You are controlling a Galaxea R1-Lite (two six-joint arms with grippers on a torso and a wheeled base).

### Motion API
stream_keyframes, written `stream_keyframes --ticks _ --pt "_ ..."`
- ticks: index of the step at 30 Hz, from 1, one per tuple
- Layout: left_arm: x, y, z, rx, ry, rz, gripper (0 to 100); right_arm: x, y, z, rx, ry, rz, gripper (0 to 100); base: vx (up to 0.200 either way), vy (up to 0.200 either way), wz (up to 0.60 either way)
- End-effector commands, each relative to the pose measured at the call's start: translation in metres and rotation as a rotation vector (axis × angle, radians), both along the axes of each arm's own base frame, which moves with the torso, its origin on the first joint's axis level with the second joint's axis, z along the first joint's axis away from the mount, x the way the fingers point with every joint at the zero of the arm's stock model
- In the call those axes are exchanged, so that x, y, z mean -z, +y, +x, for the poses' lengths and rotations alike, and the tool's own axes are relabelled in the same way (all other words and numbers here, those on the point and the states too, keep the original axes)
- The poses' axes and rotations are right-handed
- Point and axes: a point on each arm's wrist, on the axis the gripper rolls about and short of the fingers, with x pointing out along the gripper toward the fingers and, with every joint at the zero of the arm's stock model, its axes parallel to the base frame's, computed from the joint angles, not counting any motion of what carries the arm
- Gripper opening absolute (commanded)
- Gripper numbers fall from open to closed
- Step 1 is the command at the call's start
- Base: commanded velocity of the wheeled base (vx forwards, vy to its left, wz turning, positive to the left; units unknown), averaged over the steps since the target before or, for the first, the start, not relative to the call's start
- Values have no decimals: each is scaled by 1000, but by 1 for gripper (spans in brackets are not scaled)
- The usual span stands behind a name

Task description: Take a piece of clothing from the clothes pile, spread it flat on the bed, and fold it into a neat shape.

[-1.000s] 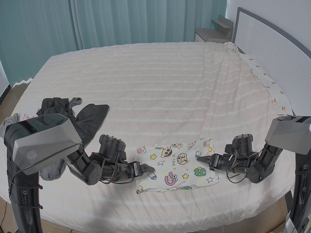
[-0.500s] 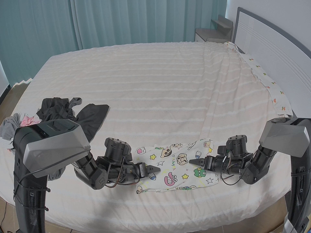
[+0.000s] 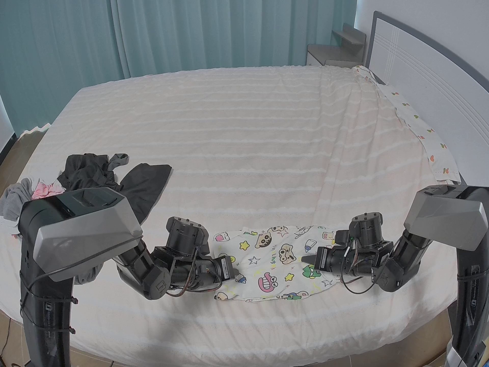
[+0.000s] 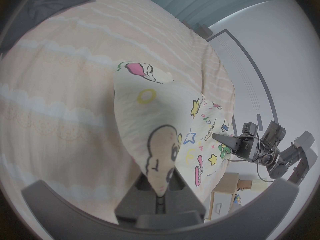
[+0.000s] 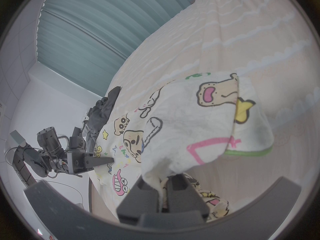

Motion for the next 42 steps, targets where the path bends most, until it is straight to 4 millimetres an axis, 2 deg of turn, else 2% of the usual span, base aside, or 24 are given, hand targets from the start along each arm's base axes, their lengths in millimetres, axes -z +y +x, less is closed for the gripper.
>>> stream_keyframes --ticks 1,7,19,23,32,42 --pt "-15 0 0 -22 -19 -29 0 -10 2 -2 -6 -18 11 0 0 0 0" --pt "-36 -1 -3 -52 -25 -85 0 -30 3 -8 -12 -55 28 0 0 0 0" --pt "-55 -14 -12 -54 -16 -148 0 -37 -1 -15 -8 -60 31 0 0 -33 0" --pt "-57 -17 -13 -49 -21 -153 0 -38 -1 -15 -9 -62 33 0 0 -200 0" --pt "-59 -21 -15 -38 -26 -157 0 -44 -2 -15 -7 -74 39 0 0 0 0" --pt "-63 -29 -21 -12 -31 -163 0 -51 -8 -21 2 -79 41 0 0 -200 0"
